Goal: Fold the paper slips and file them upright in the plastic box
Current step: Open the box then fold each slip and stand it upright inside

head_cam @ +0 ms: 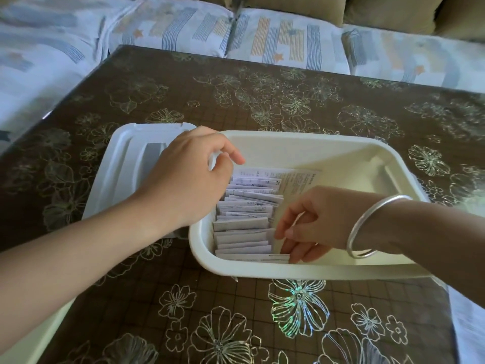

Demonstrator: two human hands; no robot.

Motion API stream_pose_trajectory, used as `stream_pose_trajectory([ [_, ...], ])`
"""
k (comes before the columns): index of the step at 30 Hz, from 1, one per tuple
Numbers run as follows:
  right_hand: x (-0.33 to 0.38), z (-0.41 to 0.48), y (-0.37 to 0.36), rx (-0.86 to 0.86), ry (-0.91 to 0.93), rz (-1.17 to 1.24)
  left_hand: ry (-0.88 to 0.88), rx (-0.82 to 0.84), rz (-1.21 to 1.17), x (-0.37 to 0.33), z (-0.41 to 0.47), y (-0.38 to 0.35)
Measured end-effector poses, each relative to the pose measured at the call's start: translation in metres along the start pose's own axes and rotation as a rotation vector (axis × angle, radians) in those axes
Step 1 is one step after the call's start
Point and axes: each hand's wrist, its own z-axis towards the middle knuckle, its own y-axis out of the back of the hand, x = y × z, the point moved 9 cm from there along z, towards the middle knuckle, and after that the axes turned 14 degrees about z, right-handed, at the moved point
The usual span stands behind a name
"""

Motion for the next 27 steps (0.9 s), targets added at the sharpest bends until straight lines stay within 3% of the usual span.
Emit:
stream_pose_trajectory([
  [5,0.001,-0.002,-0.002,0.000,-0.002,0.036,-0.020,-0.003,0.026,-0.001,0.002,-0.001],
  [8,0.006,-0.008,0.009,-0.084,0.061,-0.048,-0.047,-0.112,0.073,-0.005,0.001,0.009],
  [15,0.046,-0.082,0.041,-0.309,0.514,0.187,-0.223,-0.231,0.282,-0.035,-0.006,0.036],
  [18,0.030,-0.134,0.044,-0.444,0.716,0.378,-0.326,-0.255,0.180,-0.082,-0.022,0.043],
  [21,-0.023,-0.164,0.051,-0.625,0.760,0.516,-0.433,-0.254,0.079,-0.136,-0.056,0.029],
  [23,-0.080,-0.177,0.061,-0.843,0.666,0.377,-0.518,-0.260,0.100,-0.169,-0.086,0.006],
  [27,-0.177,-0.205,0.063,-1.133,0.354,-0.216,-0.661,-0.217,0.148,-0.202,-0.136,-0.050],
])
